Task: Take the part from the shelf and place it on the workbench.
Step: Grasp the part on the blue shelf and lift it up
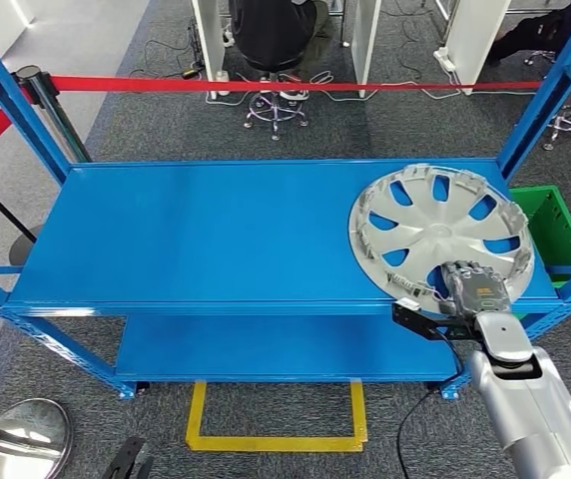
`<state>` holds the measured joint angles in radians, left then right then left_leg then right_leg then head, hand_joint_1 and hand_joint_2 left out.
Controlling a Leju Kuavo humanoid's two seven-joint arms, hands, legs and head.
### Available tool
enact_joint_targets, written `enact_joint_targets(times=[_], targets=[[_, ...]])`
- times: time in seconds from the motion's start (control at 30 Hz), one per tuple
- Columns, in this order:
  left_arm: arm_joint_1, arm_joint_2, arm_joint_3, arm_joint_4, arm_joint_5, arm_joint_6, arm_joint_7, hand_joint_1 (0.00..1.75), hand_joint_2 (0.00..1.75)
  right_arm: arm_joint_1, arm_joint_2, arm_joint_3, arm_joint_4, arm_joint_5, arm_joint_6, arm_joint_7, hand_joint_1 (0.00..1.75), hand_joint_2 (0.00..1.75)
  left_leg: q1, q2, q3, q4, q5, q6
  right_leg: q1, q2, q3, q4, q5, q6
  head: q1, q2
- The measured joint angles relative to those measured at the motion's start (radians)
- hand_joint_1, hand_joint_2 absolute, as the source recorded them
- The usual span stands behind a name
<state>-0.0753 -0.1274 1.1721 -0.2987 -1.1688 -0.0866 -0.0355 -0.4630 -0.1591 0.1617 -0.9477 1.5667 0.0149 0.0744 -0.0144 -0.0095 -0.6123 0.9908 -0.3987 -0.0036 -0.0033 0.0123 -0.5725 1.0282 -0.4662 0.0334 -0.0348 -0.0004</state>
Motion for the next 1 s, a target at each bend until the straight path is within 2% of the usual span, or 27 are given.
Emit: enact_joint_targets(times=[0.47, 0.63, 1.0], targets=[[0.001, -0.001, 0.003, 0.000, -0.003, 0.003, 0.000, 0.00, 0.00, 0.062, -0.001, -0.045, -0.172, 0.004, -0.015, -0.002, 1.75, 1.75, 0.000, 0.001, -0.009, 0.000, 0.008, -0.001, 0.000, 0.001, -0.010, 0.000, 0.008, 0.000, 0.000, 0.000], [0.000, -0.003, 0.007, 0.000, -0.003, 0.001, 0.000, 0.00, 0.00, 0.053, -0.002, -0.045, -0.263, 0.005, -0.018, -0.002, 1.75, 1.75, 0.000, 0.002, -0.011, 0.000, 0.009, -0.001, 0.000, 0.000, -0.012, 0.000, 0.009, -0.001, 0.000, 0.000], [0.000, -0.006, 0.010, 0.000, -0.005, 0.000, 0.000, 0.00, 0.00, 0.057, -0.002, -0.045, -0.351, 0.005, -0.028, -0.004, 1.75, 1.75, 0.000, 0.002, -0.012, 0.000, 0.009, -0.001, 0.000, 0.000, -0.013, 0.000, 0.009, -0.001, 0.000, 0.000]])
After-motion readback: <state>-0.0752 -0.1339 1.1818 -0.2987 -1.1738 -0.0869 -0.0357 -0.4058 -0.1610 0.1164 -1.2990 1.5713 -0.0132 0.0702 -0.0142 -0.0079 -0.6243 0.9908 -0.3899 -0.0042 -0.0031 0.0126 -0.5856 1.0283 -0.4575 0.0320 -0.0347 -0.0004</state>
